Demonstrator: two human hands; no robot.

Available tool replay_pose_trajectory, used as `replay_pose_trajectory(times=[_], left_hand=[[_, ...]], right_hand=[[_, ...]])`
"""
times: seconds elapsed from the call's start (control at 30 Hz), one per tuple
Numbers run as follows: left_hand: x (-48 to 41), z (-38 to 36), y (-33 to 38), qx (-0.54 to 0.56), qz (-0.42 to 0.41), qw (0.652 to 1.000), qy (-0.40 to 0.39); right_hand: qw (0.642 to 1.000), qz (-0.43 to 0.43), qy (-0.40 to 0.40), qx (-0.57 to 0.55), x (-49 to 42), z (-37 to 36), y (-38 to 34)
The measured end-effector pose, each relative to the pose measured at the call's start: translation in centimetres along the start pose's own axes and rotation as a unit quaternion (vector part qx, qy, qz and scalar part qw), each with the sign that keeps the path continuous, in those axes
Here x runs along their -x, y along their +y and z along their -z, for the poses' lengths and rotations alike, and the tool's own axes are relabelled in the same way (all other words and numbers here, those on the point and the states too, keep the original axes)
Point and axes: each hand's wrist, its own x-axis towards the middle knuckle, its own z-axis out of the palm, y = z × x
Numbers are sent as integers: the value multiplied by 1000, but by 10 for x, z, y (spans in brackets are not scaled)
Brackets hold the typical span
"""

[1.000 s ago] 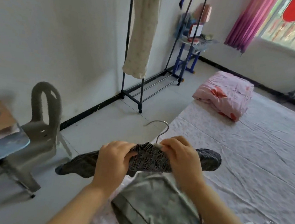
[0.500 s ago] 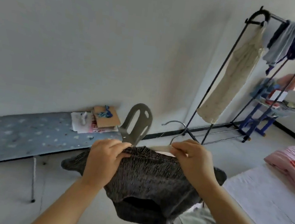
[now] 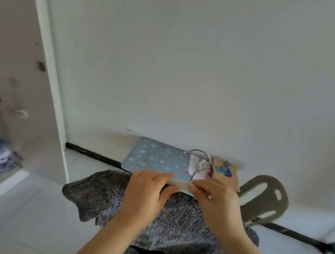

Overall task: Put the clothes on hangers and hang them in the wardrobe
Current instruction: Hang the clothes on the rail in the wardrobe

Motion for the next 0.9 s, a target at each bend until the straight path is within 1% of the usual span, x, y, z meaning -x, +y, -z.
replay_pose_trajectory(times=[0.1,0.27,0.43,0.53,0.67,0.77,0.9], left_hand=[[3,21,-29,-35,74,996,24],[2,65,-61,-92,160,979,85],[0,107,-95,-155,224,944,184],[0,132,-112,-200,256,919,225],[1,165,-144,-223,287,895,257],[3,189,-180,-220,326,879,270],[1,226,-238,-225,328,869,293]], right_hand=[[997,52,-38,-39,-28,-31,-22],[978,143,-96,-120,-74,-76,-57],[948,257,-133,-133,-113,-114,-83],[925,309,-157,-157,-129,-139,-107],[903,355,-159,-182,-150,-175,-149],[889,407,-140,-155,-167,-203,-182],[868,469,-99,-130,-192,-244,-234]])
